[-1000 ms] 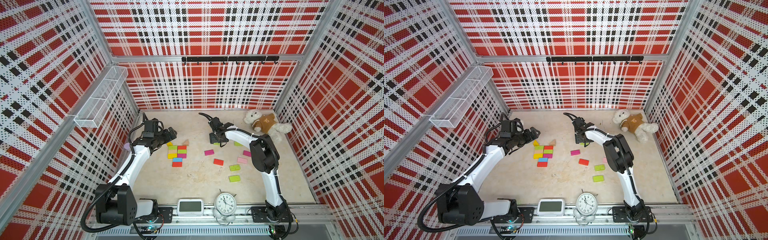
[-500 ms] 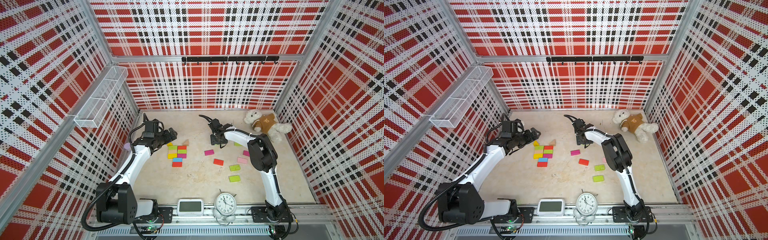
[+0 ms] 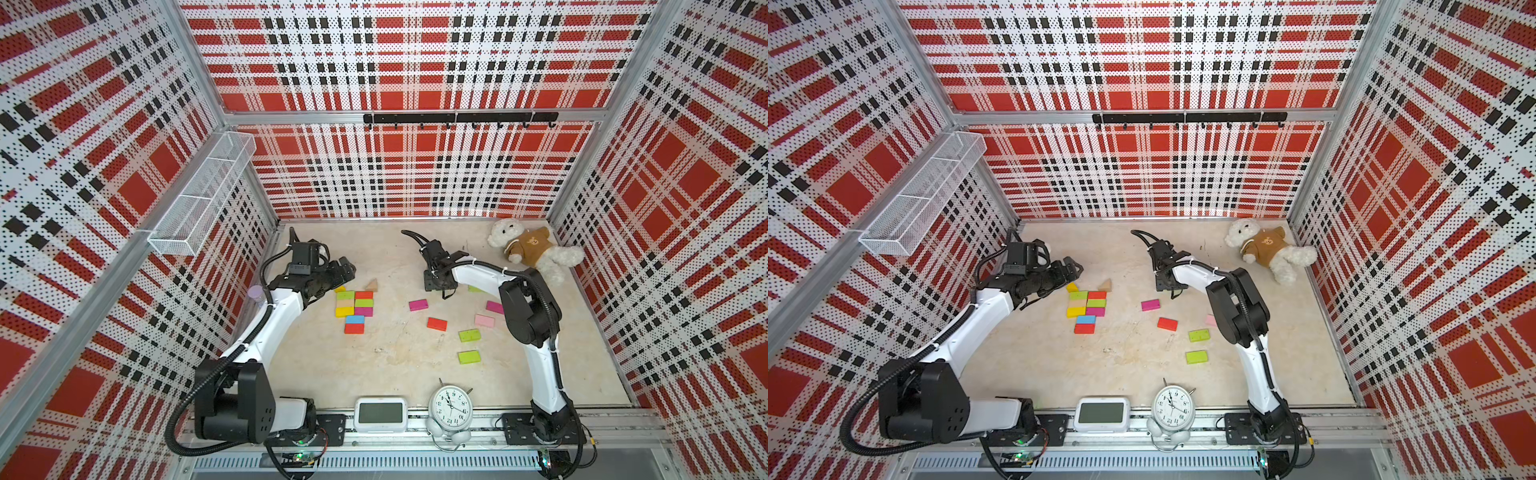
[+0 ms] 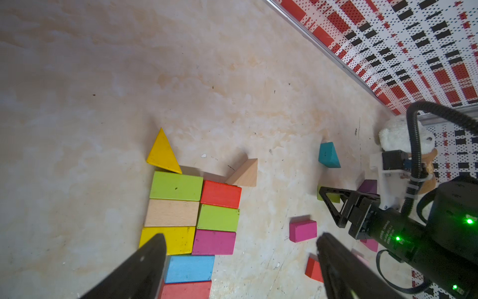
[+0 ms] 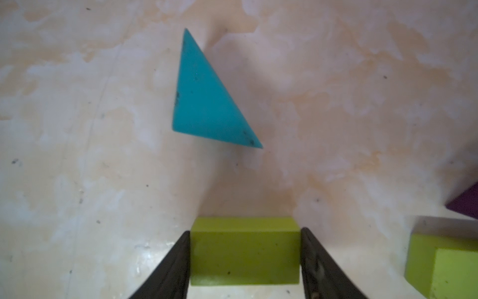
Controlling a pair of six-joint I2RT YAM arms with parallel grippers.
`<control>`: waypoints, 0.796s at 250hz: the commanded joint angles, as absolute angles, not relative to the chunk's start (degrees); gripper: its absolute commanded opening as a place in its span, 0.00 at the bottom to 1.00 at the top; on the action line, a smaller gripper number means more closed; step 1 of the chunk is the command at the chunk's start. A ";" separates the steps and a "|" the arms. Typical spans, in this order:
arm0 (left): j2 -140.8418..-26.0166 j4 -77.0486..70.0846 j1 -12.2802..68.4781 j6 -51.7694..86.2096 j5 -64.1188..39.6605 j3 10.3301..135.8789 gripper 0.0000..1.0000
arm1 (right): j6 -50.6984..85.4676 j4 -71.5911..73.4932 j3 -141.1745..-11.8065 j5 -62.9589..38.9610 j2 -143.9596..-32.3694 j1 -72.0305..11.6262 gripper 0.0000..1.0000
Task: Assemble a carrot with building blocks
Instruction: Place the building block at the center of the board.
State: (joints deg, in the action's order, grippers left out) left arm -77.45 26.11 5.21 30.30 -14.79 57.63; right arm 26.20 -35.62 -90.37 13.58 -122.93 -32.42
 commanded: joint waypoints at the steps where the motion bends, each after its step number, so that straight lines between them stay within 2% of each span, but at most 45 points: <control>1: -78.63 25.70 7.29 29.27 -13.56 58.33 0.93 | 27.31 -35.47 -86.33 12.19 -119.96 -31.07 0.59; 145: -81.30 25.70 11.71 30.33 -10.74 60.21 0.94 | 25.93 -34.11 -78.61 13.21 -115.10 -30.56 0.61; 199: -81.34 25.68 12.05 30.62 -10.27 60.21 0.94 | 26.14 -33.75 -78.18 12.74 -113.89 -30.59 0.73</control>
State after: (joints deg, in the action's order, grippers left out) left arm -80.79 26.11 11.46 30.37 -11.46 58.57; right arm 26.11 -33.28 -79.20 13.13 -116.16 -30.65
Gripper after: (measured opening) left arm 0.939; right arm 0.708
